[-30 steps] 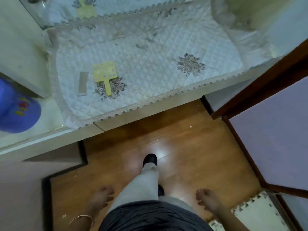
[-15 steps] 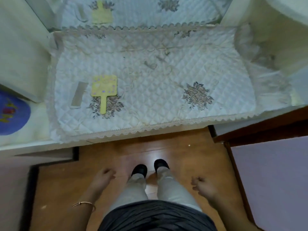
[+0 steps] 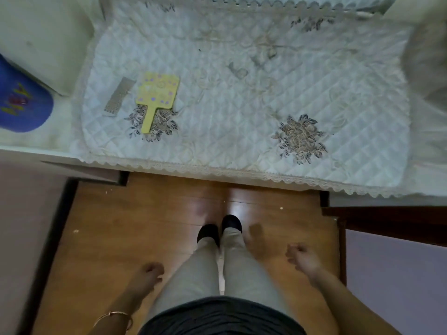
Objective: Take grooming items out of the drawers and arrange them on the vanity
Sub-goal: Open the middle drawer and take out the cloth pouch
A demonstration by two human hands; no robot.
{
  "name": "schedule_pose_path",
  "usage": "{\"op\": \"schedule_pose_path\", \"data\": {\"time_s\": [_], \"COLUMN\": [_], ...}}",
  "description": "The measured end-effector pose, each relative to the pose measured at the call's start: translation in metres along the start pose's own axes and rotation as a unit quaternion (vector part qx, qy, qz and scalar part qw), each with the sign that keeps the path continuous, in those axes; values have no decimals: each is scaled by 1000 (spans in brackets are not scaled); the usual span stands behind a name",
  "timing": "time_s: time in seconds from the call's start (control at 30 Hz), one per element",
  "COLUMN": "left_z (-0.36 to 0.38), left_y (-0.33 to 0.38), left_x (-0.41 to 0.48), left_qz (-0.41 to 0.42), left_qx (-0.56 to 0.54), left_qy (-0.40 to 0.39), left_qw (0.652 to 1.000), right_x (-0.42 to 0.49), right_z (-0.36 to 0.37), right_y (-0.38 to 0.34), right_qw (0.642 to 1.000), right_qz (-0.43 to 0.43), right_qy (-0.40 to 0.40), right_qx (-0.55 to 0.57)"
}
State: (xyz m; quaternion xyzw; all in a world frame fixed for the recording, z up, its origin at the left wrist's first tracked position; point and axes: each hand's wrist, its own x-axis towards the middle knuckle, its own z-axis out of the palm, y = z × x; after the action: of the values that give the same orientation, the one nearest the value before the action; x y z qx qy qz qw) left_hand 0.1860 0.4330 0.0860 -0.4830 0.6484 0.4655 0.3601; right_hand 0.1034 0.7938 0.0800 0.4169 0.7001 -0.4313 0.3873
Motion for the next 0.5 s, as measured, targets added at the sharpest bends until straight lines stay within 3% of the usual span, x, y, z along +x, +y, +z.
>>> {"op": "schedule_pose_path", "data": {"time_s": [0.27, 0.5], "left_z": [18, 31], "left_y": [57, 139], "left_x": [47, 120], "left_qz": [25, 91], "left_qx": [-33, -216], "left_qy": [-32, -63], "left_qw": [999, 970], "right_x": [23, 65], "right_z": [46, 86], "right_y": [-30, -102], "right_qw": [998, 982], "right_qz": [-22, -77], "right_qy": [-42, -12], "right_qx": [-40, 174]}}
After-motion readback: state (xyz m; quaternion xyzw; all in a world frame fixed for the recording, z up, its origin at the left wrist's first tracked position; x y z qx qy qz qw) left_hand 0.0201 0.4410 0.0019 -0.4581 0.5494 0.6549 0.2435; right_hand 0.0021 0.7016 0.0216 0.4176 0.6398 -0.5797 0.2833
